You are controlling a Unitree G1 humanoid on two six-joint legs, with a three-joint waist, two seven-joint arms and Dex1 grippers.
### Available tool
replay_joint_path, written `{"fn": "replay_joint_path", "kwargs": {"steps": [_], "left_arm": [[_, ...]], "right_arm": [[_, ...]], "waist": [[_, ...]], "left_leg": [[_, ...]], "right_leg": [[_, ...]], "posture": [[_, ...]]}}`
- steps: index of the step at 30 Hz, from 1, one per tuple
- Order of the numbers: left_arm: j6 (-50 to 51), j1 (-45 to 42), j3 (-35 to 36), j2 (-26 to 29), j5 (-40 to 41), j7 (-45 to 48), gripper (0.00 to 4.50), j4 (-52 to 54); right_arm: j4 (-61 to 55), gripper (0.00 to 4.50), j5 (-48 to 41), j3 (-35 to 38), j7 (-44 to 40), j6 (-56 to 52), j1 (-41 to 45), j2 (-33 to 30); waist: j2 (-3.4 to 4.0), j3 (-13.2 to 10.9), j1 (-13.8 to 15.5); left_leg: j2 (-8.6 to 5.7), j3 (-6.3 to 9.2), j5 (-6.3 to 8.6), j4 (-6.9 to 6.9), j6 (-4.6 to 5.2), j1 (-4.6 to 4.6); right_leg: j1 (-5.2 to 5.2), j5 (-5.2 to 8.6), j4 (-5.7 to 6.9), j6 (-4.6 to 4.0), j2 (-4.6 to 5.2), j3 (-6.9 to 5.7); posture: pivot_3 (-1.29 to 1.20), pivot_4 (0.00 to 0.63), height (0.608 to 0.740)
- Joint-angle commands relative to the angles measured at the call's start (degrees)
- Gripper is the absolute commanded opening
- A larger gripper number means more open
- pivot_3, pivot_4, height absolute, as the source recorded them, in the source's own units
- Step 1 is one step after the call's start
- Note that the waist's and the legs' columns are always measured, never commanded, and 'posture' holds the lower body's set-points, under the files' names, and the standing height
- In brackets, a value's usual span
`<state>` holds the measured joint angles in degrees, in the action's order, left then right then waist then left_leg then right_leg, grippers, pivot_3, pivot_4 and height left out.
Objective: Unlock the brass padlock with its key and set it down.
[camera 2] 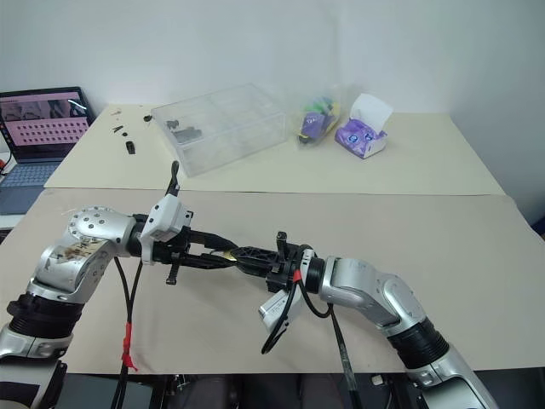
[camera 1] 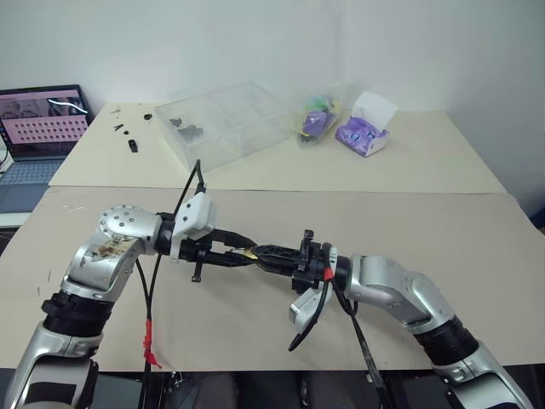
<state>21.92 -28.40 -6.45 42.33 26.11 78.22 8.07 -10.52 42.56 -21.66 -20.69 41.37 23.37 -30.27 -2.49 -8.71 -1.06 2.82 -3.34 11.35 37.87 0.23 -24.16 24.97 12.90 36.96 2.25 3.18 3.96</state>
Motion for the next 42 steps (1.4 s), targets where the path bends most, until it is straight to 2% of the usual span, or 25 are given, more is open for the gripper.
{"fn": "replay_joint_path", "kwargs": {"steps": [1, 16, 18, 24, 31, 36, 38, 41, 42], "left_arm": [[-0.39, -0.6, -0.03, -0.14, 0.31, -0.13, 0.81, 1.86], [-0.88, -0.13, -0.56, 0.08, -0.29, 0.13, 0.81, 2.21], [-0.69, -0.11, -0.34, -0.02, 0.26, 0.42, 1.81, 2.13], [-1.32, 0.42, 0.42, -0.03, 0.98, 0.3, 3.96, 2.98], [4.52, -1.55, 3.09, 1.84, 4.46, -0.83, 3.96, 2.55], [16.44, -8.98, 7.5, 3.45, 10.09, -3.01, 3.96, -4.82], [17.39, -10.93, 8.56, 4.41, 10.01, -2.51, 3.96, -8.82], [13.67, -10.96, 7.71, 5.19, 7.09, -1.38, 3.19, -10.9], [13.35, -10.86, 7.71, 5.09, 7.04, -1.06, 2.78, -11.02]], "right_arm": [[-2.06, 0.07, -1.0, 0.98, 0.71, -0.64, 1.08, 0.84], [-1.87, 0.07, -1.84, 1.11, -0.01, -1.97, 0.8, 1.44], [-1.4, 0.07, -1.46, 1.07, 0.4, -1.76, 0.72, 1.47], [-0.76, 0.07, -1.07, 1.29, 0.94, -2.27, 0.23, 1.59], [-0.45, 0.07, -0.97, 1.71, 1.42, -2.88, -0.22, 1.38], [-0.6, 0.07, -0.67, 2.11, 1.88, -3.76, -0.75, 1.42], [-0.7, 0.07, -0.67, 2.19, 2.08, -4.19, -0.97, 1.41], [-0.62, 0.07, -0.54, 2.16, 2.38, -4.47, -1.03, 1.35], [-0.56, 0.07, -0.49, 2.11, 2.47, -4.57, -0.95, 1.37]], "waist": [[0.0, 0.0, 0.0], [0.0, 0.0, 0.0], [0.0, 0.0, 0.0], [0.0, 0.0, 0.0], [0.0, 0.0, -0.09], [-0.05, -0.03, 0.0], [-0.05, -0.03, -0.06], [-0.05, -0.03, -0.4], [-0.07, -0.04, -0.41]], "left_leg": [[0.0, 0.0, 0.0, 0.0, 0.0, 0.0], [0.0, 0.0, 0.0, 0.0, 0.0, 0.0], [0.0, 0.0, 0.0, 0.0, 0.0, 0.0], [0.0, 0.0, 0.0, 0.0, 0.0, 0.0], [0.0, 0.0, 0.0, 0.0, 0.0, 0.0], [0.0, 0.04, -0.01, 0.01, 0.0, 0.0], [0.0, 0.05, -0.01, 0.02, 0.0, 0.01], [0.0, 0.02, 0.0, 0.02, 0.0, 0.03], [0.0, 0.02, 0.0, 0.02, 0.0, 0.02]], "right_leg": [[0.0, 0.0, 0.0, 0.0, 0.0, 0.0], [0.0, 0.0, 0.0, -0.01, 0.0, 0.0], [0.0, 0.0, 0.0, -0.01, 0.0, 0.0], [0.0, 0.0, 0.0, -0.02, 0.0, 0.0], [0.0, 0.01, 0.01, -0.02, 0.0, 0.0], [0.01, 0.09, 0.05, 0.15, -0.02, -0.02], [0.0, 0.12, 0.06, 0.2, -0.04, -0.02], [0.0, 0.13, 0.06, 0.18, -0.03, 0.01], [0.0, 0.12, 0.06, 0.15, -0.03, 0.01]], "posture": [[0.0, 0.15, 0.74], [0.0, 0.15, 0.74], [0.0, 0.15, 0.74], [0.0, 0.15, 0.74], [0.0, 0.15, 0.74], [0.0, 0.15, 0.74], [0.0, 0.15, 0.74], [0.0, 0.15, 0.74], [0.0, 0.15, 0.74]]}}
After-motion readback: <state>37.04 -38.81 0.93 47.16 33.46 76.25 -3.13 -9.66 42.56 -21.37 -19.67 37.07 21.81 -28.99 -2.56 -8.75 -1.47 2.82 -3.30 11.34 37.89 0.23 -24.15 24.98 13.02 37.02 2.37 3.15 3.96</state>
